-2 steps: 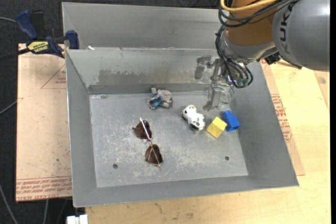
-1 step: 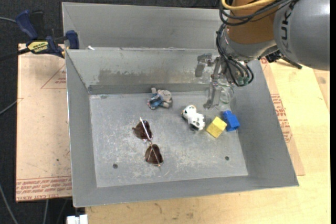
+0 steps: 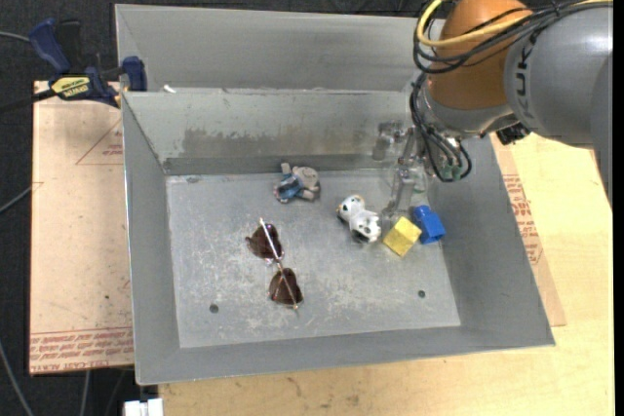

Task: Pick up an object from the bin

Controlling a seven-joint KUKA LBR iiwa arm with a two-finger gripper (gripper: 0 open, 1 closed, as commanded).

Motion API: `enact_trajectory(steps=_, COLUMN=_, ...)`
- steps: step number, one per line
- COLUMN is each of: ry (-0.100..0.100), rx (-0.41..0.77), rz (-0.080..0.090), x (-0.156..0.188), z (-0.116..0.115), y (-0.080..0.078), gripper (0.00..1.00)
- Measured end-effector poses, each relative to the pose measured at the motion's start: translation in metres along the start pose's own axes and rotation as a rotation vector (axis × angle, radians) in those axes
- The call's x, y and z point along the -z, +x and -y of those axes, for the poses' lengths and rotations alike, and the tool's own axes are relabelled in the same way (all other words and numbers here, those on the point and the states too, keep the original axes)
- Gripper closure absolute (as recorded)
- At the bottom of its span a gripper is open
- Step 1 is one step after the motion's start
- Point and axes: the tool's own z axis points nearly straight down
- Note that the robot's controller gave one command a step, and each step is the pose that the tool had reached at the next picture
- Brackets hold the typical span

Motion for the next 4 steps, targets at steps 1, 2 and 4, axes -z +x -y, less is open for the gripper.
enact_trajectory(steps=1, ry=0.001, rx=0.004, rz=-0.009, x=0.007, z=0.042, y=0.006, gripper=0.00)
enact_trajectory(steps=2, ry=0.002, rx=0.089, rz=-0.001, x=0.004, z=0.064, y=0.005, gripper=0.00)
enact_trajectory(steps=4, ry=-0.003, rx=0.203, rz=0.018, x=-0.052, z=0.080, y=0.000, gripper=1.00)
